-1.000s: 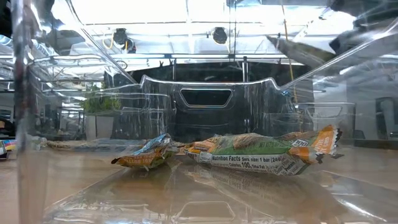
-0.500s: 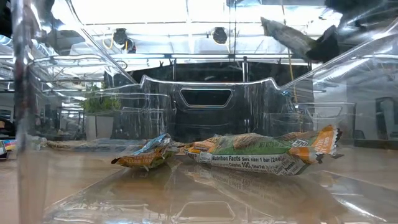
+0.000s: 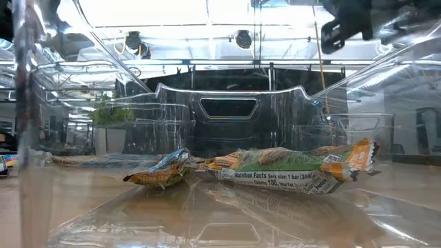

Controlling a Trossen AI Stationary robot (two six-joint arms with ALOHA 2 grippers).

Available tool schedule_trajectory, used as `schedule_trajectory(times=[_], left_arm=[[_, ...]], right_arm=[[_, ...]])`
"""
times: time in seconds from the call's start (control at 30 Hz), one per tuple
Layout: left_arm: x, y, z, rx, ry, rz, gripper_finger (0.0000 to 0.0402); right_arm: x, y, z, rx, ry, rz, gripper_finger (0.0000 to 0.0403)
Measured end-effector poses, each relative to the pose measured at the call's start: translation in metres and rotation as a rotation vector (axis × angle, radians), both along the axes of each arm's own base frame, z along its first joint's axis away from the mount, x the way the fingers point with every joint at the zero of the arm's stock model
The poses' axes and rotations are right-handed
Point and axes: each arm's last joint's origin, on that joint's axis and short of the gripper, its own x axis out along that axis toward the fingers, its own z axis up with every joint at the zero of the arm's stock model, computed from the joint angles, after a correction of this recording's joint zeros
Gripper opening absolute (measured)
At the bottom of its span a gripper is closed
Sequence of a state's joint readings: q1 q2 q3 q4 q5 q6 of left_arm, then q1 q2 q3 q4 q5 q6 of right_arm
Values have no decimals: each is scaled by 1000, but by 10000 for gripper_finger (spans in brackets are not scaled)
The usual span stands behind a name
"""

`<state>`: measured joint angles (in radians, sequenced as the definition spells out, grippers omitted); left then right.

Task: Pick and place Granola Bars by type
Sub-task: Put the yellow granola bar into the bottom transparent bin

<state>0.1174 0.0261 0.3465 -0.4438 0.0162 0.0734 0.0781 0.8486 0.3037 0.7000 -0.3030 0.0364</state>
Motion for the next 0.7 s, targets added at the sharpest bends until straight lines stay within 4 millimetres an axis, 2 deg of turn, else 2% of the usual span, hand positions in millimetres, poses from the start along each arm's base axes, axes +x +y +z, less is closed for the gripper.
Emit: schedule_trajectory(times=[0.17,0.3,0.5,0.7], left_arm=[[0,0,0,0,0,0,47],[0,0,0,0,0,0,47],[0,0,0,0,0,0,47],[0,0,0,0,0,0,47]], right_arm=[[5,-1,12,-1,5,26,8],[15,10,29,-13,66,71,6],[38,43,68,-116,214,32,6],[65,79,95,-246,411,-40,5]])
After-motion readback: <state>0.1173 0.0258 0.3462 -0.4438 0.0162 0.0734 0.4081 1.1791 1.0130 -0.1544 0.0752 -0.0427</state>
